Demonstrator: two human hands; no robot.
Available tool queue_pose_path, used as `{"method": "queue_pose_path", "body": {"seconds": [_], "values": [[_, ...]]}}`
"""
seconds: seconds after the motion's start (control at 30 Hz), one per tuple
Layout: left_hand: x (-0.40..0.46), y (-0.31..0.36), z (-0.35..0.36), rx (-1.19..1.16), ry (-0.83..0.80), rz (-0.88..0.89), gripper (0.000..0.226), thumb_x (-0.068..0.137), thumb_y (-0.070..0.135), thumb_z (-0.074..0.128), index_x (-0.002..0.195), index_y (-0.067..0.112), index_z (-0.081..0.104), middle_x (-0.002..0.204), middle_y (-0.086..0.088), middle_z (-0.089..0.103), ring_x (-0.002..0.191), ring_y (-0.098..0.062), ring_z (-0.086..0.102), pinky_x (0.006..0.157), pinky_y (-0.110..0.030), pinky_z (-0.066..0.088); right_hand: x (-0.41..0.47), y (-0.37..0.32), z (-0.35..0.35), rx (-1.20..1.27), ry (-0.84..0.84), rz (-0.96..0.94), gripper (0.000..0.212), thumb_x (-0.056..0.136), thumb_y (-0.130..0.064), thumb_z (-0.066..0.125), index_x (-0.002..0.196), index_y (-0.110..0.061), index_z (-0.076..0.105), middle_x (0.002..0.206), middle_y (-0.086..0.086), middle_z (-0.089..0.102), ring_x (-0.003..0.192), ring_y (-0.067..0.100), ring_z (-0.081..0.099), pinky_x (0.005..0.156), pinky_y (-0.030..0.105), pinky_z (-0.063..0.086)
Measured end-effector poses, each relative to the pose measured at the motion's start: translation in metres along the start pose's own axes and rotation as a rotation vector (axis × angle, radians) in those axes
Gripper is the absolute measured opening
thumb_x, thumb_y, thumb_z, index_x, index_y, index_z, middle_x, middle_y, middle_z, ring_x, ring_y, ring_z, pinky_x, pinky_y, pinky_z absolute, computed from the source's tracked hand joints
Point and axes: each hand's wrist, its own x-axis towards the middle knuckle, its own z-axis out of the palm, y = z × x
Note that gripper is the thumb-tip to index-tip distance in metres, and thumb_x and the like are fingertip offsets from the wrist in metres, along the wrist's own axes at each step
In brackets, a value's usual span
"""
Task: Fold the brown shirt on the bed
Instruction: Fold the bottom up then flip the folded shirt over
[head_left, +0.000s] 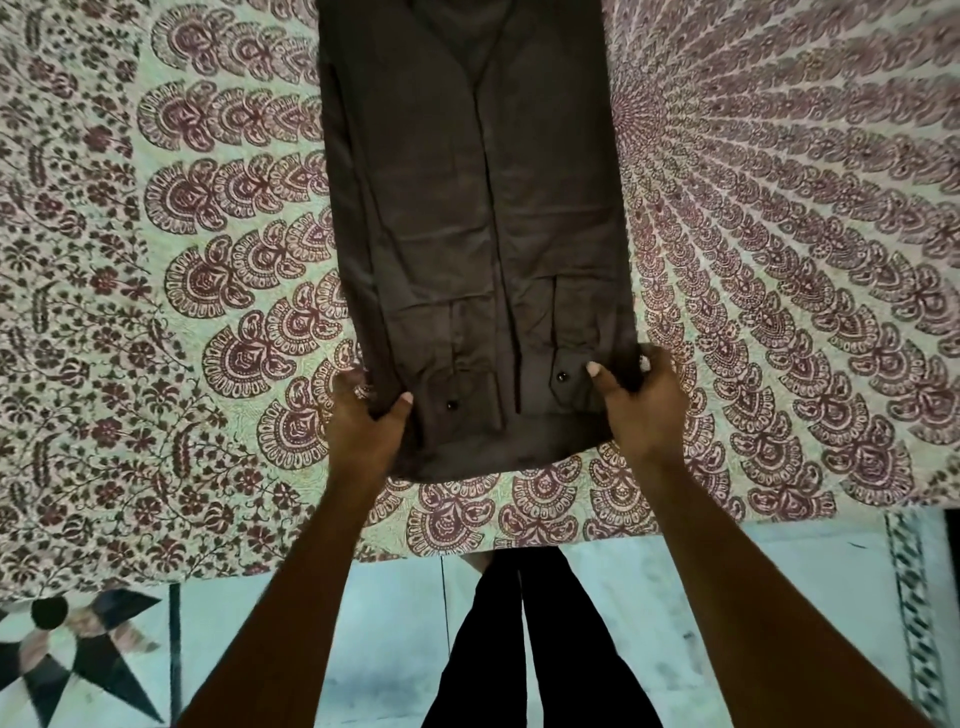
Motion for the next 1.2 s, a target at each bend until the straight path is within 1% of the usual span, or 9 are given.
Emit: {"method": "queue_pose_path", "body": {"seconds": [0.13,0.27,0.37,0.53,0.7,0.83,1.0,1.1,1.2], "values": [[0.011,-0.01,-0.018,-0.089,-0.153,0.101,0.031,0.088,0.045,0.068,0.115,0.031,0.059,0.11,-0.004,0.073,0.099,-0.027,0.071,0.091,-0.056,0.058,0.012,-0.001,-0.011,0.185,-0.17,-0.002,0.052,0.094,-0.013,0.07,0.141,-0.021,0.051,0.125,0.005,0.069,0.116,0.024,0.066,0.1,0.038,0.054],[0.004,-0.007,-0.034,-0.223,-0.326,0.393,0.048,0.109,0.007,0.035,0.147,0.036,0.039,0.124,-0.01,0.063,0.092,-0.02,0.071,0.067,-0.044,0.064,0.014,0.007,-0.024,0.224,-0.404,-0.23,0.073,0.095,0.011,0.036,0.152,-0.036,0.043,0.157,-0.008,0.044,0.147,0.014,0.039,0.122,0.049,0.032],[0.013,-0.013,-0.039,-0.104,-0.431,0.499,0.067,0.09,-0.022,0.044,0.14,0.021,0.056,0.139,0.01,0.061,0.121,-0.009,0.065,0.092,-0.038,0.061,0.015,0.007,-0.038,0.274,-0.501,-0.206,0.073,0.078,0.012,0.034,0.137,-0.02,0.063,0.147,0.006,0.057,0.141,0.019,0.049,0.12,0.046,0.036],[0.025,-0.009,-0.035,0.353,-0.342,0.725,0.072,0.08,0.0,0.055,0.141,0.039,0.057,0.129,-0.006,0.045,0.123,-0.027,0.053,0.107,-0.044,0.049,0.025,-0.005,-0.054,-0.023,-0.692,-0.22,0.078,0.075,0.034,0.046,0.133,-0.015,0.065,0.135,0.004,0.062,0.112,-0.003,0.064,0.099,0.019,0.052],[0.04,-0.012,-0.033,0.61,-0.299,0.738,0.051,0.084,0.036,0.046,0.124,0.064,0.059,0.144,-0.008,0.048,0.131,-0.031,0.045,0.109,-0.042,0.042,0.04,-0.006,-0.057,-0.295,-0.571,-0.423,0.066,0.073,0.026,0.066,0.124,-0.016,0.072,0.128,0.004,0.067,0.105,0.01,0.066,0.099,0.028,0.055],[0.028,0.014,-0.036,0.53,-0.115,0.78,0.05,0.076,0.002,0.062,0.099,0.043,0.079,0.157,-0.002,0.029,0.137,-0.035,0.03,0.102,-0.036,0.027,0.047,-0.004,-0.052,-0.268,-0.436,-0.584,0.049,0.071,0.016,0.078,0.104,-0.02,0.079,0.107,0.007,0.061,0.104,0.028,0.057,0.092,0.048,0.055],[0.046,0.032,-0.038,0.284,-0.172,0.894,0.051,0.07,-0.002,0.059,0.093,0.04,0.075,0.142,0.005,0.057,0.133,-0.032,0.045,0.11,-0.049,0.036,0.053,-0.024,-0.049,-0.165,-0.313,-0.637,0.04,0.076,-0.016,0.083,0.101,-0.046,0.075,0.128,0.003,0.054,0.127,0.038,0.043,0.109,0.047,0.034],[0.055,0.051,-0.032,0.19,-0.069,0.856,0.041,0.075,-0.005,0.071,0.095,0.031,0.076,0.136,0.001,0.062,0.132,-0.037,0.048,0.115,-0.051,0.033,0.064,-0.048,-0.048,-0.008,-0.359,-0.669,0.047,0.08,0.004,0.074,0.093,-0.04,0.078,0.129,0.001,0.065,0.128,0.03,0.055,0.107,0.052,0.044],[0.057,0.079,-0.028,-0.027,-0.067,0.757,0.038,0.079,-0.017,0.069,0.103,0.012,0.074,0.129,-0.009,0.063,0.124,-0.031,0.056,0.109,-0.038,0.046,0.071,-0.076,-0.047,0.171,-0.444,-0.521,0.057,0.086,0.019,0.062,0.096,-0.034,0.079,0.104,-0.01,0.077,0.105,0.009,0.07,0.091,0.028,0.055]]}}
